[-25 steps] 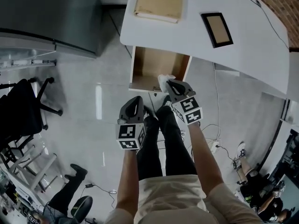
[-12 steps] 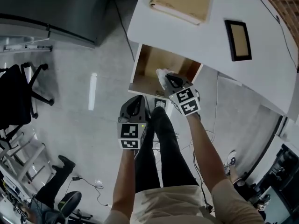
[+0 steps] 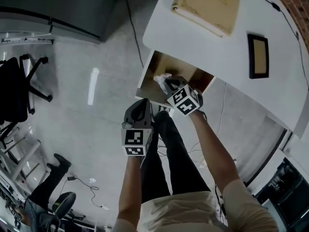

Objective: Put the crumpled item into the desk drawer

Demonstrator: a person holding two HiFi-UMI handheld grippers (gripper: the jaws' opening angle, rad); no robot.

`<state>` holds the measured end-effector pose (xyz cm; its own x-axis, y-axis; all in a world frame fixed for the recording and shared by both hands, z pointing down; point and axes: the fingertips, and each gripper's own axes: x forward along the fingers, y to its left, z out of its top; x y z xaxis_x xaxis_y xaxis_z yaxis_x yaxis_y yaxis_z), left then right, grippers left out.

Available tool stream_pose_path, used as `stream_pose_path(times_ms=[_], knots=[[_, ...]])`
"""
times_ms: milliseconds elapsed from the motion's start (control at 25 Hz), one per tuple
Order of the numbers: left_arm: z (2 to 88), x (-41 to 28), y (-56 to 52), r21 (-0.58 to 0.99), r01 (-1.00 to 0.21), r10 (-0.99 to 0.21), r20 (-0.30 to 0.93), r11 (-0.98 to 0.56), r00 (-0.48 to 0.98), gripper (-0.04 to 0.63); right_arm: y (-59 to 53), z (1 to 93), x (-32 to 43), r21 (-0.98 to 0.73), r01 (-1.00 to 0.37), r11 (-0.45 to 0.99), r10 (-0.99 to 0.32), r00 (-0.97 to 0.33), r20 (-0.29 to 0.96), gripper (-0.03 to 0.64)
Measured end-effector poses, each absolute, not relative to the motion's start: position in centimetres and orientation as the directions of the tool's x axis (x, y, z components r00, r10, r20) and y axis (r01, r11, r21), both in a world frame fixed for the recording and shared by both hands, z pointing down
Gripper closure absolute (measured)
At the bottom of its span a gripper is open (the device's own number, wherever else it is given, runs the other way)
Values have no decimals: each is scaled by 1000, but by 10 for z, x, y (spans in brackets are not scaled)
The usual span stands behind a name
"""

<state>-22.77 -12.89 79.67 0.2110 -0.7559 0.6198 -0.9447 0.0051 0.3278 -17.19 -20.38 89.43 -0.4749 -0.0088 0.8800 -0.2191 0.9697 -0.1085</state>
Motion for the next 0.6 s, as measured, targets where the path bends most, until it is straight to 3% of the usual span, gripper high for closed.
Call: stream_pose_path(times_ms=[320,600], knots=[[815,-247,-111,325,-943,-739,652,71,169,578,-174,914,-194,-103,4,995,95,-428,899,589],[816,-243,-108,335,-941,-738,647,52,189,580,-169,922,-197,-98,26,995,100,-425,900,588]])
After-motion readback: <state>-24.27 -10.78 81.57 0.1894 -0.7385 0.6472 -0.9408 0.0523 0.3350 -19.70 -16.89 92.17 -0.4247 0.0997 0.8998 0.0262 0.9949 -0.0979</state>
